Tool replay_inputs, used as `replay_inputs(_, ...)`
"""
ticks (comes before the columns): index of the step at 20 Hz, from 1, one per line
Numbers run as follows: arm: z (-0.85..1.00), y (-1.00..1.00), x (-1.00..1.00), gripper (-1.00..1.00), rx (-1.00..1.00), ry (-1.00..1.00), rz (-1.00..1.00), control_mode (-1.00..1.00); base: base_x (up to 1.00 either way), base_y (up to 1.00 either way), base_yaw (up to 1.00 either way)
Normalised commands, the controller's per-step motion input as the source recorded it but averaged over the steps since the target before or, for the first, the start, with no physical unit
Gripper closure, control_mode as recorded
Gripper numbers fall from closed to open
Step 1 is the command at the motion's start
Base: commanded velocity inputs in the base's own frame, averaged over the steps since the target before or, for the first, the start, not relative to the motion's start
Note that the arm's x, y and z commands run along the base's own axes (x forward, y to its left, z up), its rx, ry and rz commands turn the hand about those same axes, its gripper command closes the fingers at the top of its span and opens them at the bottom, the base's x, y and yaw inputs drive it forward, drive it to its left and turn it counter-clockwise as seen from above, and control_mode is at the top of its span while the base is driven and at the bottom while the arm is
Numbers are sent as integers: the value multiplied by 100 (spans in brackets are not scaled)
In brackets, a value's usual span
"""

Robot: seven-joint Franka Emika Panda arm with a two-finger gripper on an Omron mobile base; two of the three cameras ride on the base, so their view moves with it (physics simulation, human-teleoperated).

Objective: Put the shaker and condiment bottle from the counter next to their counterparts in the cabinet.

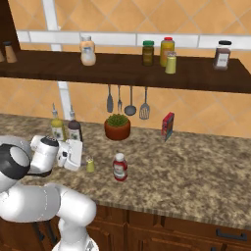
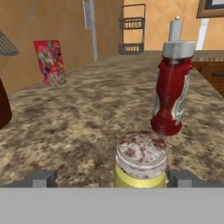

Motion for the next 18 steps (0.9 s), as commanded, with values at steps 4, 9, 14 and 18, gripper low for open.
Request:
replay_inputs(4, -24, -13, 0, -100, 0, 0, 0, -100, 0, 0, 0)
replay_inputs(9, -19, -15, 0, -100, 0, 0, 0, -100, 0, 0, 0)
replay_inputs(14, -16, -1, 3, 100, 0, 0, 0, -100, 0, 0, 0)
replay_inputs(18, -6, 0, 0, 100, 0, 0, 0, -100, 0, 0, 0)
